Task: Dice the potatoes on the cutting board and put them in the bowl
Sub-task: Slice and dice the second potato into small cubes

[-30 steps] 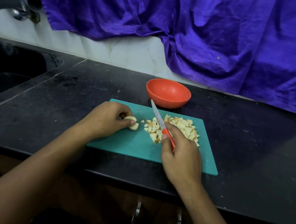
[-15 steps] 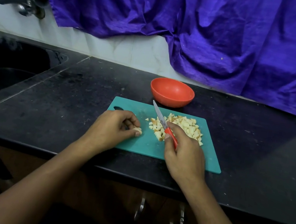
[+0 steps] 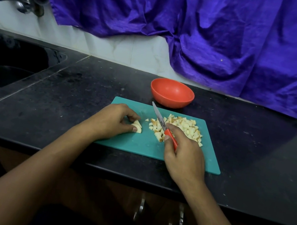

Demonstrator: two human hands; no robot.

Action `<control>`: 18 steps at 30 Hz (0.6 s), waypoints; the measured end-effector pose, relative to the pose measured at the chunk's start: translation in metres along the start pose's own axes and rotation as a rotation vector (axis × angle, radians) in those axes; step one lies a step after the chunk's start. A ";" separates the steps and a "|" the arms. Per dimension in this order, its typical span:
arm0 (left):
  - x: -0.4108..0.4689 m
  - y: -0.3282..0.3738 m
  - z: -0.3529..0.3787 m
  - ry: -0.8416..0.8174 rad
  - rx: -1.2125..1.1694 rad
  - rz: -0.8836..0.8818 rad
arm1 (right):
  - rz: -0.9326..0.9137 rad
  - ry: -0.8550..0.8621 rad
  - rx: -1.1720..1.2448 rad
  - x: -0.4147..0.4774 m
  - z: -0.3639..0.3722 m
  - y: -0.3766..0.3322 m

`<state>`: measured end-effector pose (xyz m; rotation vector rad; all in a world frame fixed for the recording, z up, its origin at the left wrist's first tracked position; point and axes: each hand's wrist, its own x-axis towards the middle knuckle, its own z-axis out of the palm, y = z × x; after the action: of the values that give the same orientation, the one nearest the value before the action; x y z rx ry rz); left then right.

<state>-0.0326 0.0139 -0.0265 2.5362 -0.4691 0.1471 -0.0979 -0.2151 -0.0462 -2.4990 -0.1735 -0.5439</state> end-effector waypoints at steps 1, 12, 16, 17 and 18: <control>0.002 0.002 -0.002 -0.030 0.011 -0.006 | 0.002 0.002 0.002 0.000 0.000 0.000; -0.018 -0.003 0.012 0.157 -0.095 -0.029 | 0.006 -0.012 -0.016 0.001 0.000 -0.001; -0.018 0.002 0.014 0.150 -0.103 -0.005 | 0.012 -0.023 -0.023 0.000 -0.003 -0.003; -0.018 0.004 0.014 0.140 -0.101 0.003 | 0.013 -0.025 -0.024 -0.001 -0.003 -0.004; -0.017 0.005 0.015 0.136 -0.097 0.015 | 0.013 -0.026 -0.025 0.000 -0.003 -0.003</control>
<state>-0.0500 0.0067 -0.0399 2.4092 -0.4315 0.2933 -0.1000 -0.2137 -0.0427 -2.5310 -0.1611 -0.5110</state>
